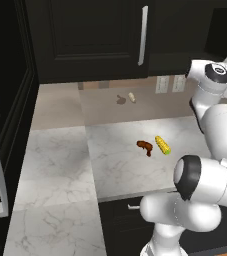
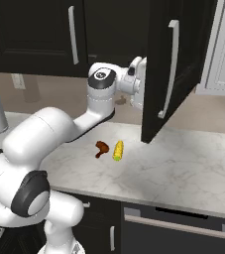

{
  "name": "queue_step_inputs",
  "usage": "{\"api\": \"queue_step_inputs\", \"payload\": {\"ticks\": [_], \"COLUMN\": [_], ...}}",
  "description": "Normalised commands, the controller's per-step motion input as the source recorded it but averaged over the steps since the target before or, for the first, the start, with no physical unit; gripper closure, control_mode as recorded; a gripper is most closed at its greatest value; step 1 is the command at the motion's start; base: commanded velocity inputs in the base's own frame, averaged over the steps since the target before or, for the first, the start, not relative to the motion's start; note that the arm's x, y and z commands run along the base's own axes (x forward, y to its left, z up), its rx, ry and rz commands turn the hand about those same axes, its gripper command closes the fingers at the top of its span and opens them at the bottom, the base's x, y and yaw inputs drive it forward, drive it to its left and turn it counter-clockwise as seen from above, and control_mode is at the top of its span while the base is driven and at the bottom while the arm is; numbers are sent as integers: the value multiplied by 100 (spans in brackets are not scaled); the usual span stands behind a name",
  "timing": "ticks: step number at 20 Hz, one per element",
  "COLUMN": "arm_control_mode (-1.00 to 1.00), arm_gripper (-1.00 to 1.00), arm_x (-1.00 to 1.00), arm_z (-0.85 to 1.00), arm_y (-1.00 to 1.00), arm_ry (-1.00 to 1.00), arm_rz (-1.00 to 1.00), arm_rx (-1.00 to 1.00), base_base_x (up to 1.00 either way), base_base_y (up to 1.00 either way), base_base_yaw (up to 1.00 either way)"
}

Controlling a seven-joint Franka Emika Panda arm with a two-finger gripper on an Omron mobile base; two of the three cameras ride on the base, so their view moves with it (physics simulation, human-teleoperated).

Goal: Pick the pan from the cabinet and place it on the stove. Then turn on the stove burner for the pan.

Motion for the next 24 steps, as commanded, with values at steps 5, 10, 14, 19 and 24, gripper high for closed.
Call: {"api": "queue_step_inputs", "payload": {"ticks": [5,10,14,19,24], "arm_control_mode": [-100,-100,-100,-100,-100], "arm_gripper": [-100,-100,-100,-100,-100], "arm_x": [-10,-32,-21,-12,-1], "arm_z": [-1,-2,-1,-3,-5], "arm_y": [-58,15,96,100,100], "arm_ry": [-5,-20,-29,-34,-42], "arm_rz": [-5,0,0,6,14], "arm_rx": [0,4,1,4,10], "base_base_x": [0,0,0,0,0], "base_base_y": [0,0,0,0,0], "base_base_yaw": [0,0,0,0,0]}}
